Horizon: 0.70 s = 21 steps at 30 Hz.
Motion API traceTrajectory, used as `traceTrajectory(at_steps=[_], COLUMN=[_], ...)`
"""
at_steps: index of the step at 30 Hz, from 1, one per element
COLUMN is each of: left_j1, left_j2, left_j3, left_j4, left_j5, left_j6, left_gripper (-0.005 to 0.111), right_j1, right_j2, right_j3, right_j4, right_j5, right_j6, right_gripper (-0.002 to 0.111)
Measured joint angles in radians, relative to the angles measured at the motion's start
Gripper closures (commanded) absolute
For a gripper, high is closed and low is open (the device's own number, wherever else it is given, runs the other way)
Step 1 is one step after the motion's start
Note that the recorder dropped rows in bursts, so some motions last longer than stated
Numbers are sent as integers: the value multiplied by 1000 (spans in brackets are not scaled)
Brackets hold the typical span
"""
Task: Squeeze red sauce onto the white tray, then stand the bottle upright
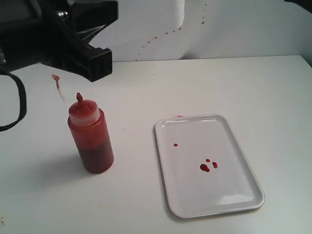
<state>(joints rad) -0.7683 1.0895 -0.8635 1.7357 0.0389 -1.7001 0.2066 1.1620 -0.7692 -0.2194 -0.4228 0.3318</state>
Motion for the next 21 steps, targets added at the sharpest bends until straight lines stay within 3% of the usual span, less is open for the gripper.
traceTrajectory(at_steps=[8,21], left_j1=[0,-2], left_j2=[0,-2], left_j3=[-25,-21], left_j4=[2,5], left_j5=[-279,-300], left_j6=[0,0], left_gripper=[107,107], right_j1=[0,0], right_j2=[0,0], right_j3=[0,0], right_j4=[0,1], right_j5=[22,26], right_j6=[0,0], right_gripper=[108,108])
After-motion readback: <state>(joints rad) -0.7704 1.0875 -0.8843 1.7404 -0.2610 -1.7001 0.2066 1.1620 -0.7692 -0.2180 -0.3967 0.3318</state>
